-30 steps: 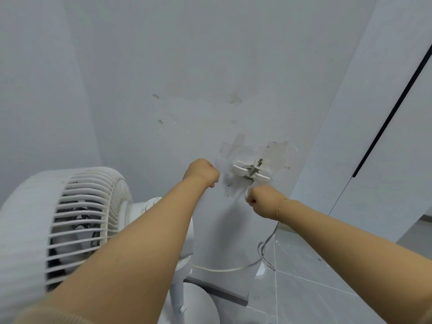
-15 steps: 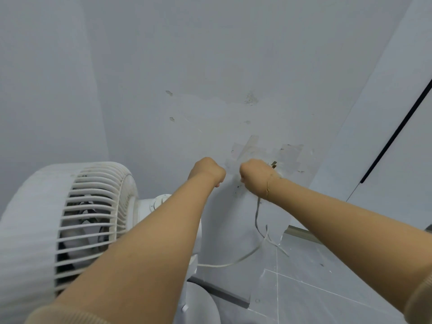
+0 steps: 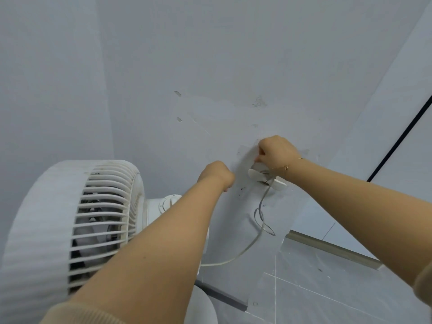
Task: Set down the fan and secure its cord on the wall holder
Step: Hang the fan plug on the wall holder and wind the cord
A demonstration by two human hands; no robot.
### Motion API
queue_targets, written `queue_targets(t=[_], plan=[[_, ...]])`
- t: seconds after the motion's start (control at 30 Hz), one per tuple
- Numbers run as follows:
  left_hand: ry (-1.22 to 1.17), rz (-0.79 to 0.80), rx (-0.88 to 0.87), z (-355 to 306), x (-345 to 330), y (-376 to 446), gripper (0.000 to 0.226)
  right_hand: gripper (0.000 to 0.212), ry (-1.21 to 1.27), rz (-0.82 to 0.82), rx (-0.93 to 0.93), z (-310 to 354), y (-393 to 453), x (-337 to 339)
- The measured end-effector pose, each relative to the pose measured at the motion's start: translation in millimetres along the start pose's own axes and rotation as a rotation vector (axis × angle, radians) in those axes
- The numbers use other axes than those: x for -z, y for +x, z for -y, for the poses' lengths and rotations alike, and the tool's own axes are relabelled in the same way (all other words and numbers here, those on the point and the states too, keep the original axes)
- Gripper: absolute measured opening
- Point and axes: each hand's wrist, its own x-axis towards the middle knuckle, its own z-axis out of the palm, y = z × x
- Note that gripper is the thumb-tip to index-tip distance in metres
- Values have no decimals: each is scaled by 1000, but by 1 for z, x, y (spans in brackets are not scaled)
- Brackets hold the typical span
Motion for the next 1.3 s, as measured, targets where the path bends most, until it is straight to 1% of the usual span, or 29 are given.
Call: queue_targets(t=[0.1,0.2,0.3,0.4,0.53,0.7,0.83,0.9,1.0,1.1,1.17,1.23,1.3], plan=[[20,35,-1,0,-2,0,23,14,120,-70,-78,-20,-6,4],[48,41,-2,-2,-3,0,22,21,292,-149,-199,-42,-21,4],[79,53,8,-1,-1,0,25,13,455,-206,-255,-53,-38,-6],[112,57,1,-1,-1,-1,27,15,567,-228,-282,-64,-50,-22],[163,70,-14,0,-3,-2,30,16,719,-194,-380,-74,-68,-45],[236,80,-40,-2,-8,-1,31,27,1144,-132,-587,-78,-81,-74],[354,96,-95,-3,-13,-3,28,31,1377,-37,-664,-71,-90,-98],[419,107,-127,-3,-15,-6,29,29,1397,-14,-665,-70,-97,-113],[553,108,-187,-5,-17,-15,32,26,1336,-20,-619,-71,-113,-134],[828,19,-318,-9,-32,-37,33,26,1272,24,-574,-76,-132,-150],[880,-10,-418,-1,-60,-52,31,28,1291,61,-558,-79,-139,-158],[843,55,-416,17,-95,-64,29,29,1316,63,-543,-81,-144,-162],[828,134,-326,43,-119,-66,30,28,1316,51,-534,-79,-145,-163]])
